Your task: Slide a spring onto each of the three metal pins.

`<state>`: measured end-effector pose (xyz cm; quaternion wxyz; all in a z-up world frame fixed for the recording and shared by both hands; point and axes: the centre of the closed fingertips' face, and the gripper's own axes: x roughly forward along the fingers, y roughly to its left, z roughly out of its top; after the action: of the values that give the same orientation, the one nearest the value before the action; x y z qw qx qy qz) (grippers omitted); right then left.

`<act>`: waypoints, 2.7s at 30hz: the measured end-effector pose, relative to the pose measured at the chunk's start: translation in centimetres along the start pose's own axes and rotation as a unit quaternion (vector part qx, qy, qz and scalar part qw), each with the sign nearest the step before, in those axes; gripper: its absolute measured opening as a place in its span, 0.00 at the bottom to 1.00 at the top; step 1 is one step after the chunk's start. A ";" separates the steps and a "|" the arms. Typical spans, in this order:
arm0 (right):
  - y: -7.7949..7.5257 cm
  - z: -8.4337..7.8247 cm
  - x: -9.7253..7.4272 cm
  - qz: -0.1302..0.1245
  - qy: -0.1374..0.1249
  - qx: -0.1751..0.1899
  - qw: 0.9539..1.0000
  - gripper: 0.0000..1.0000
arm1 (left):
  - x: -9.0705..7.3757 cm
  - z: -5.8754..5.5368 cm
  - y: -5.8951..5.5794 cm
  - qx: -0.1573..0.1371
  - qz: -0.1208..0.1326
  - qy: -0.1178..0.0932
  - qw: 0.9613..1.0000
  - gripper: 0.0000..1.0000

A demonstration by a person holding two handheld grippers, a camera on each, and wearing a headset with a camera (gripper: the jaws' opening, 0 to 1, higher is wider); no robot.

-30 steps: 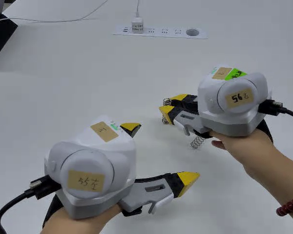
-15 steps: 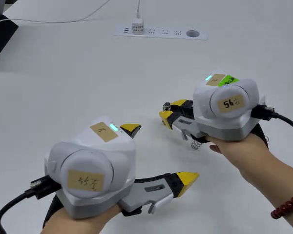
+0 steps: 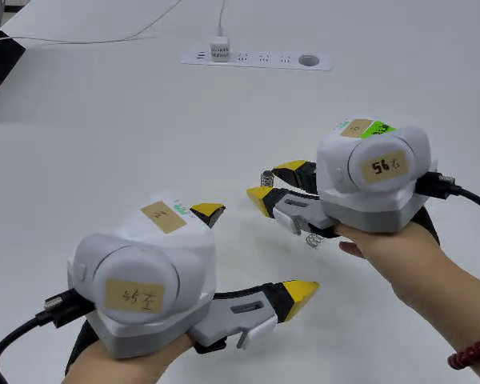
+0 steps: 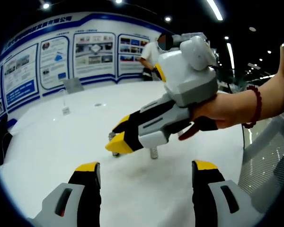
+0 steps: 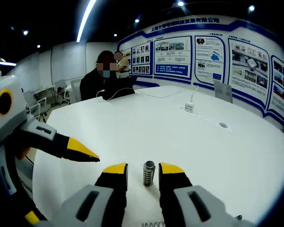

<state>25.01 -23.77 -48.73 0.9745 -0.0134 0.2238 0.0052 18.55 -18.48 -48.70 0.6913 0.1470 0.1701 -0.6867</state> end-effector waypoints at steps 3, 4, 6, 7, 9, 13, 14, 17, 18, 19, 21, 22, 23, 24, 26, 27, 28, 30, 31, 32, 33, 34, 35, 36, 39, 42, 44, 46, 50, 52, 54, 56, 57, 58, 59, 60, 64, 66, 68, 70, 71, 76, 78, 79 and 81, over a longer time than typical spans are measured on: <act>0.0 0.3 -0.5 -0.001 -0.002 0.002 1.000 0.29 | 0.0 0.1 0.1 0.002 0.002 -0.001 1.000 0.80; 0.0 0.4 -0.7 -0.002 -0.003 0.003 1.000 0.29 | 0.0 0.2 0.1 0.001 0.003 -0.002 1.000 0.80; -0.1 0.7 -1.1 -0.002 -0.008 0.008 1.000 0.30 | -0.1 0.3 0.2 -0.001 0.005 -0.006 1.000 0.80; -0.1 0.8 -1.3 -0.002 -0.009 0.010 1.000 0.31 | -0.1 0.4 0.2 -0.001 0.005 -0.008 1.000 0.80; -0.1 1.0 -1.8 -0.001 -0.014 0.010 1.000 0.32 | -0.1 0.5 0.2 -0.001 0.006 -0.009 1.000 0.80; -0.4 1.3 -2.8 -0.005 -0.019 0.021 1.000 0.36 | 0.0 0.5 0.0 0.000 0.003 -0.008 1.000 0.79; -0.5 1.3 -3.0 -0.007 -0.019 0.022 1.000 0.36 | 0.0 0.5 -0.1 0.002 0.002 -0.007 1.000 0.79; -0.8 1.4 -3.8 -0.012 -0.023 0.025 0.999 0.37 | 0.1 0.5 -0.3 0.010 0.001 -0.004 1.000 0.77; -0.9 1.4 -4.2 -0.015 -0.024 0.026 0.999 0.37 | 0.1 0.6 -0.3 0.011 0.000 -0.004 1.000 0.76; -1.0 1.4 -4.4 -0.016 -0.024 0.027 0.999 0.38 | 0.1 0.6 -0.4 0.012 0.000 -0.004 1.000 0.76; -1.2 1.4 -5.0 -0.019 -0.026 0.030 0.999 0.39 | 0.2 0.6 -0.4 0.014 -0.001 -0.002 1.000 0.75; -1.3 1.3 -5.2 -0.020 -0.026 0.032 0.999 0.39 | 0.3 0.7 -0.5 0.016 -0.001 -0.002 1.000 0.74; -1.5 1.3 -5.5 -0.022 -0.027 0.034 0.999 0.39 | 0.4 0.7 -0.5 0.018 -0.002 -0.001 1.000 0.73; -1.6 1.3 -5.7 -0.024 -0.029 0.035 0.999 0.40 | 0.5 0.8 -0.6 0.019 -0.003 -0.001 1.000 0.73; -1.8 1.2 -6.2 -0.029 -0.028 0.036 0.999 0.40 | 0.7 0.9 -0.7 0.023 -0.004 0.001 1.000 0.72; -1.9 1.1 -6.4 -0.031 -0.027 0.038 0.998 0.40 | 0.8 0.9 -0.7 0.024 -0.004 0.002 1.000 0.71; -2.0 1.0 -6.7 -0.034 -0.027 0.040 0.998 0.41 | 0.9 0.9 -0.7 0.028 -0.004 0.004 1.000 0.70; -2.1 0.9 -7.2 -0.037 -0.028 0.045 0.998 0.41 | 1.1 0.8 -0.7 0.032 -0.002 0.008 0.999 0.68; -2.3 0.8 -7.5 -0.041 -0.029 0.047 0.998 0.41 | 1.3 0.8 -0.7 0.035 -0.002 0.010 0.999 0.66; -2.4 0.8 -7.7 -0.044 -0.028 0.047 0.998 0.41 | 1.4 0.7 -0.7 0.036 -0.002 0.012 0.999 0.66; -2.6 0.7 -8.1 -0.048 -0.030 0.048 0.997 0.41 | 1.5 0.6 -0.6 0.037 0.000 0.016 0.999 0.65; -2.8 0.7 -8.3 -0.050 -0.032 0.051 0.997 0.41 | 1.7 0.5 -0.5 0.040 0.002 0.020 0.999 0.63; -2.9 0.7 -8.7 -0.053 -0.033 0.053 0.997 0.41 | 1.9 0.2 -0.4 0.045 0.003 0.026 0.999 0.62; -3.1 0.7 -9.0 -0.055 -0.034 0.055 0.996 0.42 | 2.0 0.2 -0.4 0.045 0.002 0.026 0.999 0.60; -3.4 0.5 -9.8 -0.061 -0.035 0.059 0.996 0.42 | 2.4 0.1 -0.3 0.042 0.000 0.029 0.999 0.59; -3.7 0.2 -10.5 -0.067 -0.035 0.061 0.995 0.42 | 2.8 0.3 -0.3 0.043 -0.002 0.027 0.999 0.57; -3.9 -0.1 -11.0 -0.070 -0.035 0.065 0.995 0.42 | 3.1 0.4 -0.3 0.043 -0.003 0.026 0.999 0.56; -4.0 -0.4 -11.4 -0.072 -0.034 0.064 0.995 0.42 | 3.4 0.5 -0.4 0.040 -0.005 0.025 0.999 0.55; -4.1 -1.0 -12.3 -0.074 -0.036 0.067 0.994 0.42 | 3.9 0.3 -0.6 0.039 -0.008 0.030 0.999 0.52; -4.2 -1.5 -12.6 -0.075 -0.030 0.066 0.995 0.42 | 4.1 0.2 -0.6 0.039 -0.007 0.033 0.999 0.49; -4.3 -1.9 -12.9 -0.076 -0.028 0.067 0.994 0.42 | 4.4 -0.1 -0.6 0.040 -0.006 0.039 0.998 0.47; -4.4 -2.2 -13.3 -0.078 -0.030 0.076 0.994 0.42 | 4.6 -0.3 -0.6 0.037 -0.008 0.042 0.998 0.45; -4.4 -2.2 -13.5 -0.078 -0.030 0.077 0.994 0.42 | 4.7 -0.3 -0.7 0.034 -0.008 0.043 0.998 0.44; -4.4 -2.4 -13.6 -0.080 -0.028 0.075 0.994 0.43 | 4.9 -0.3 -0.7 0.031 -0.009 0.043 0.999 0.44; -4.4 -2.5 -13.8 -0.081 -0.027 0.074 0.994 0.43 | 5.0 -0.4 -0.7 0.030 -0.010 0.044 0.999 0.43; -4.5 -2.6 -13.9 -0.081 -0.025 0.073 0.994 0.43 | 5.1 -0.4 -0.7 0.029 -0.010 0.045 0.999 0.42; -4.5 -3.3 -14.3 -0.082 -0.023 0.076 0.993 0.43 | 5.7 -0.7 -0.9 0.027 -0.012 0.050 0.998 0.40; -4.5 -3.6 -14.5 -0.083 -0.020 0.078 0.993 0.44 | 6.1 -0.9 -1.0 0.028 -0.014 0.055 0.998 0.38; -4.5 -3.9 -14.7 -0.083 -0.020 0.081 0.993 0.45 | 6.4 -1.1 -1.0 0.031 -0.015 0.059 0.998 0.36; -4.5 -4.1 -14.7 -0.084 -0.019 0.083 0.993 0.46 | 6.6 -1.2 -1.1 0.028 -0.017 0.060 0.998 0.34; -4.5 -4.3 -14.8 -0.086 -0.018 0.086 0.992 0.46 | 6.7 -1.2 -1.1 0.026 -0.019 0.061 0.998 0.32; -4.6 -4.6 -15.2 -0.093 -0.018 0.094 0.991 0.46 | 7.4 -1.5 -1.5 0.021 -0.025 0.067 0.997 0.28; -4.6 -4.7 -15.3 -0.096 -0.018 0.095 0.991 0.46 | 7.7 -1.7 -1.5 0.019 -0.025 0.071 0.997 0.25; -4.7 -4.7 -15.4 -0.097 -0.018 0.095 0.991 0.46 | 7.8 -1.8 -1.5 0.016 -0.025 0.073 0.997 0.25; -4.7 -4.8 -15.4 -0.098 -0.017 0.096 0.990 0.45 | 7.9 -1.9 -1.5 0.012 -0.026 0.074 0.997 0.23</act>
<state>9.10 -28.62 -46.20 0.9709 0.0583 0.2040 -0.1111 17.01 -24.80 -53.85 0.6565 0.2015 0.2164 -0.6940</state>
